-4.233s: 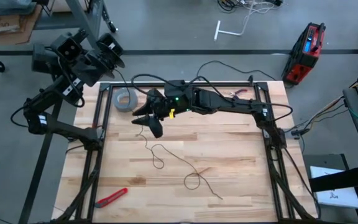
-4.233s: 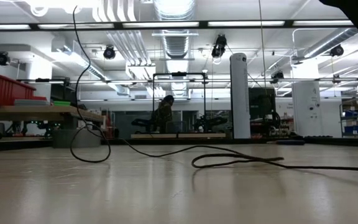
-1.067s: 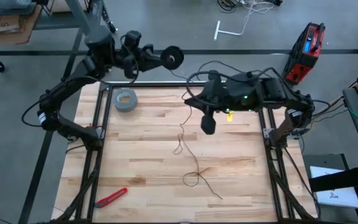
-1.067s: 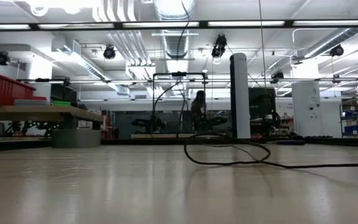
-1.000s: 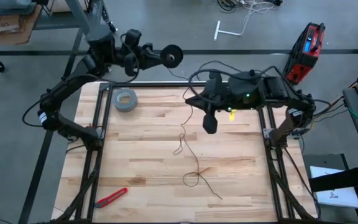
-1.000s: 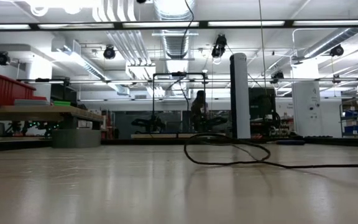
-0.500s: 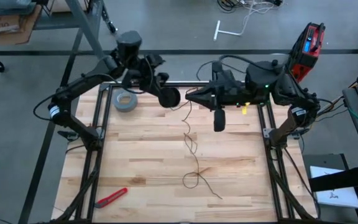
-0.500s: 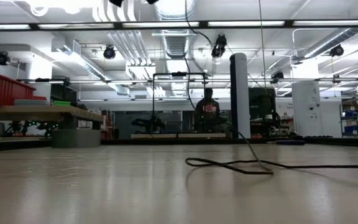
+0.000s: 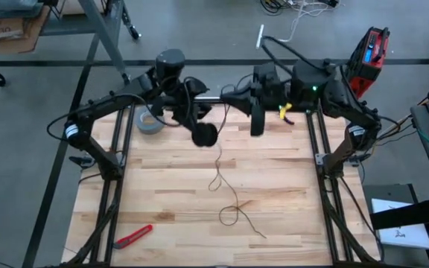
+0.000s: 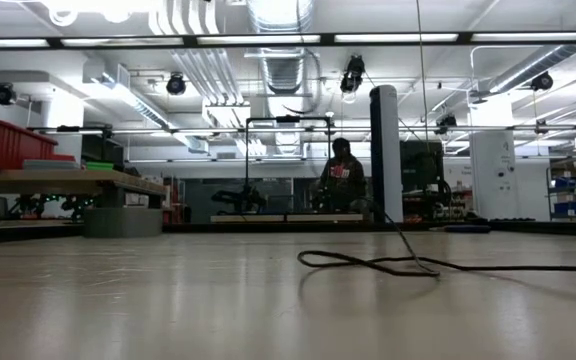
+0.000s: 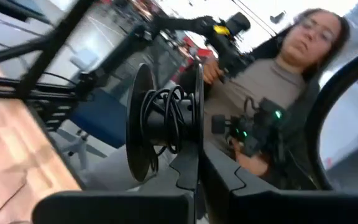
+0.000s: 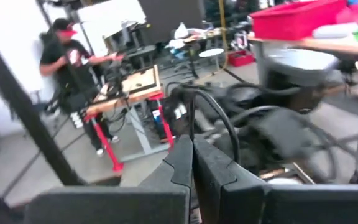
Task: Coil cords
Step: Coil the black wire on the black spool
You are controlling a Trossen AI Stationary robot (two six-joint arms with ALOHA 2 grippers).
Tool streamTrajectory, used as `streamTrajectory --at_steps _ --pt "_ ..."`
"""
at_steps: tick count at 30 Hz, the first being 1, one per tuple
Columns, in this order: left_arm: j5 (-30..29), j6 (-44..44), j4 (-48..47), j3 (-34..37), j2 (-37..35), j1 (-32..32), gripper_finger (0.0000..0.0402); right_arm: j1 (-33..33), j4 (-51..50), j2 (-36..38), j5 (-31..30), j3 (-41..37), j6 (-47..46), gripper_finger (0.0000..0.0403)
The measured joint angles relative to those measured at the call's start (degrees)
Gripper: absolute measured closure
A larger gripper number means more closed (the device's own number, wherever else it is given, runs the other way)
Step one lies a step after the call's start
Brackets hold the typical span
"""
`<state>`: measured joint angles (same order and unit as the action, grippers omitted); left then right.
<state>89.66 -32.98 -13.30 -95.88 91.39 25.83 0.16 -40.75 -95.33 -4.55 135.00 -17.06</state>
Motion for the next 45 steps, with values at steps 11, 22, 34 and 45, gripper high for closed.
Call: streamTrajectory --at_steps 11,22,34,45 --pt "0.3 5.5 4.1 0.0 -1.4 -7.7 0.0401 -5.9 5.8 -3.5 9.8 0.0 -7.4 0.0403" --pt "-0.3 3.2 12.3 0.1 -4.5 -10.0 0.0402 -6.8 5.5 -7.9 16.1 0.1 -8.0 0.0403" --pt "-7.5 6.2 24.9 -10.7 -8.3 -9.9 0.0401 -5.9 1.9 -10.6 33.9 -0.2 -8.6 0.0403" --pt "-24.7 13.2 25.9 -19.3 -8.1 -8.8 0.0401 -5.2 2.8 -16.0 38.1 -0.1 -9.4 0.0403"
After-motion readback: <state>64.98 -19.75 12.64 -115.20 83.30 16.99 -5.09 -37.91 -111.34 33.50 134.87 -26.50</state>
